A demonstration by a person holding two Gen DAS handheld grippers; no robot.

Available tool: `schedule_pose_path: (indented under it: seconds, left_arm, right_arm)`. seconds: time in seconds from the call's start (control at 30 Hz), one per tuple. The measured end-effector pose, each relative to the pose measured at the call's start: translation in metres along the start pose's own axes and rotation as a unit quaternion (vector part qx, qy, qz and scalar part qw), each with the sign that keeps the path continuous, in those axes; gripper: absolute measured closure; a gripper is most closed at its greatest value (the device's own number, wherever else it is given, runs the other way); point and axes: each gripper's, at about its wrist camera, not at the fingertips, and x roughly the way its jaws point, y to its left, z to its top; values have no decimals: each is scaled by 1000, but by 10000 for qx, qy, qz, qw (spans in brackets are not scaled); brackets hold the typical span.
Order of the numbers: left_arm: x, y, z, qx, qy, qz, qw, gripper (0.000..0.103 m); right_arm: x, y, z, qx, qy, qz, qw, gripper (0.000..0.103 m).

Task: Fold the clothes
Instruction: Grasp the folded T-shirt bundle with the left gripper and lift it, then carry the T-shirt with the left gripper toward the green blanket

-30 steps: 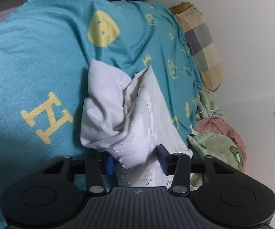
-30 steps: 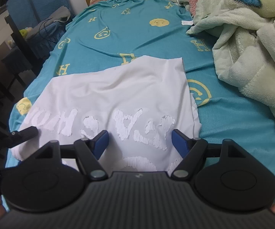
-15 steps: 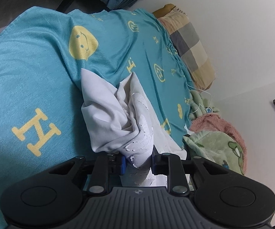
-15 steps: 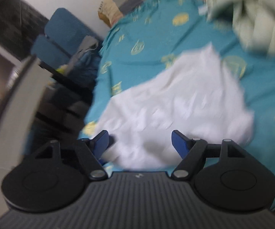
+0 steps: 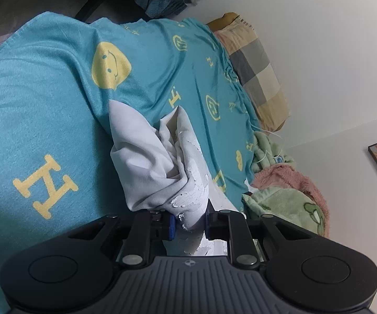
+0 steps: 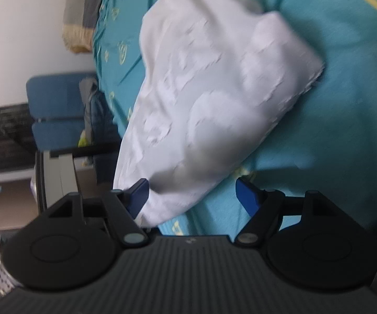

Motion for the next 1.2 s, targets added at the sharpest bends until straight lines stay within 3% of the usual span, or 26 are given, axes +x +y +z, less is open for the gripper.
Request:
schedule_pose_path:
  seconds: [0.2, 0.27, 0.33, 0.4, 0.6, 0.87, 1.2]
  left_arm:
    - [1, -1, 1, -30, -7, 8, 10000, 83]
    - [1, 1, 1, -50, 6, 28, 10000, 83]
    - [1, 2, 1, -49, 14, 38, 10000, 83]
    - [2, 2, 2, -50, 24, 51, 10000, 83]
    - [6, -3, 3, -35, 51, 62, 10000, 83]
    - [-1, -10, 6, 179, 160, 7, 9997, 84]
    - [-26, -62, 13, 519, 225, -24, 9984, 85]
  right_arm:
    - [-18, -6, 13, 152, -878, -121, 9959, 28]
    - [-16, -7, 17, 178, -862, -113, 9961, 30]
    - [-14, -5, 16, 88, -897, -182, 9958, 37]
    - [-12, -4, 15, -27, -949, -277, 9951, 49]
    - [-15, 1, 16, -202, -1062, -261, 9938, 64]
    - [-25, 10, 17, -507, -1216, -190, 9911, 68]
    - [-55, 33, 12, -664, -1328, -13, 9889, 72]
